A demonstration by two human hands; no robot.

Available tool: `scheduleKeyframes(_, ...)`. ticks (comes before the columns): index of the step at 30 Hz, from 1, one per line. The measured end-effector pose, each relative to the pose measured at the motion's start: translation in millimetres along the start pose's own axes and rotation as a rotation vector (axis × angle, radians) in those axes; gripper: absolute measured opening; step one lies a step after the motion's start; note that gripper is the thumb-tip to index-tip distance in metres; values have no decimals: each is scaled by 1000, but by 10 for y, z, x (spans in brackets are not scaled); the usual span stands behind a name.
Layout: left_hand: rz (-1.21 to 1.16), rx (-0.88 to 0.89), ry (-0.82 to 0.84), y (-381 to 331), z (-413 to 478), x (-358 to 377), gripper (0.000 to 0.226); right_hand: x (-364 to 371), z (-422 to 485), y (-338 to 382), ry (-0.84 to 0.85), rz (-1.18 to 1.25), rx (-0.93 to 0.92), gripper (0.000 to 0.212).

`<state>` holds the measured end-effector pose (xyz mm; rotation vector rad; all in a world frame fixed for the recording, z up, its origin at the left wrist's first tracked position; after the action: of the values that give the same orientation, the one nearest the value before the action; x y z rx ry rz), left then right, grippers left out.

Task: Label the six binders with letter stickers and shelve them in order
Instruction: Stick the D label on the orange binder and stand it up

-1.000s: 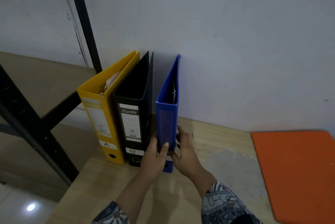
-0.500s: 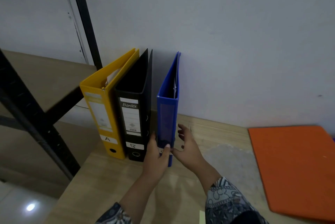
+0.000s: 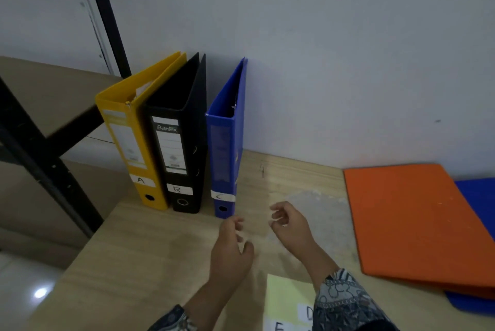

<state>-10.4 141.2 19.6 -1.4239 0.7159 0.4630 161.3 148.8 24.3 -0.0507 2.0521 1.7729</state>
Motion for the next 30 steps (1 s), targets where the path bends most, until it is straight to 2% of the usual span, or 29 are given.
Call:
scheduleKeyframes(5, 246, 193, 253, -242, -386, 586, 43, -510, -457, -582, -78, -74, 122, 27)
scheduleKeyframes(10, 594, 378, 438, -371, -739, 1105, 53, -644, -845, -998, -16, -179, 199, 30)
scheduleKeyframes(16, 749, 425, 469, -474, -904, 1443, 59, -771, -1145, -1323, 47, -348, 229, 22)
scheduleKeyframes(19, 826, 420, 535, -387, -938, 1583, 65, -790, -1209, -1400, 98, -479, 184, 31)
scheduleKeyframes(24, 849, 418, 528, -298, -932, 1644, 71, -780, -1273, -1381, 117, -537, 60, 40)
scheduleKeyframes(30, 832, 402, 482, -264, -943, 1665, 69, -799, -1307, -1363, 86, -510, -16, 35)
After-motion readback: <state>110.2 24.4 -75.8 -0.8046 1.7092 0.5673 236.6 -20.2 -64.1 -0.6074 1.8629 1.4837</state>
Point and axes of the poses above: each hand's wrist, its own z-axis towards the middle knuckle, its own x-axis out of the palm, y = z × x, the point moved 10 cm from there along z, towards the middle knuckle, and after that the axes turned 12 degrees about z, right-handed, at the moved point
